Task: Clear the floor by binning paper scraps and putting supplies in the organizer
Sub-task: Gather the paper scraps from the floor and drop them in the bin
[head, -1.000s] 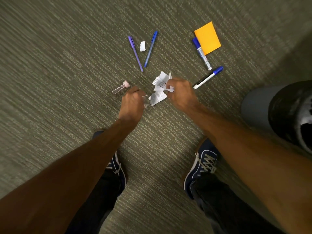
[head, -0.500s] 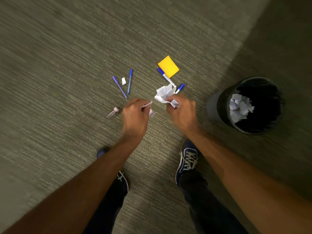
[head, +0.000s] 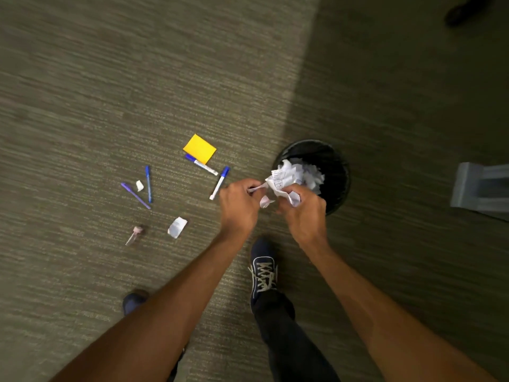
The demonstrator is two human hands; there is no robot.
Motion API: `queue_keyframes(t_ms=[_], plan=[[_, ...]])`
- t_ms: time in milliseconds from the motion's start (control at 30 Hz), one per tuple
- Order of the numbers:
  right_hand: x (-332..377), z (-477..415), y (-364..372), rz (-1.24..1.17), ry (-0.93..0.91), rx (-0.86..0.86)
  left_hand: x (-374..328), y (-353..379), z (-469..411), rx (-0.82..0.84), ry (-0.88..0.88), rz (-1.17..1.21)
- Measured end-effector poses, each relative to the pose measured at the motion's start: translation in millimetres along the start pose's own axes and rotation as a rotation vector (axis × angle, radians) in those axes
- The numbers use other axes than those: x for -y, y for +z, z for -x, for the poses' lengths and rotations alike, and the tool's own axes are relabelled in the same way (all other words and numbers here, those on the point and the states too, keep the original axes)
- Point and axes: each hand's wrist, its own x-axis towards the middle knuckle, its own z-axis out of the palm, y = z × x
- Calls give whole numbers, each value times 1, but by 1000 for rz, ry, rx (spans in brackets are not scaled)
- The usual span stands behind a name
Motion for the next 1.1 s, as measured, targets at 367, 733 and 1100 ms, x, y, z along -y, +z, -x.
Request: queue_keyframes(t_ms=[367, 733, 1100], plan=[[-105, -68, -25, -122, 380, -16, -17, 141, -43, 68, -279, 41], [-133, -102, -19, -25, 446, 126, 0, 179, -55, 269, -375, 106], [-61, -63, -43, 91, 109, -63, -4, 86, -5, -59, -212, 228]])
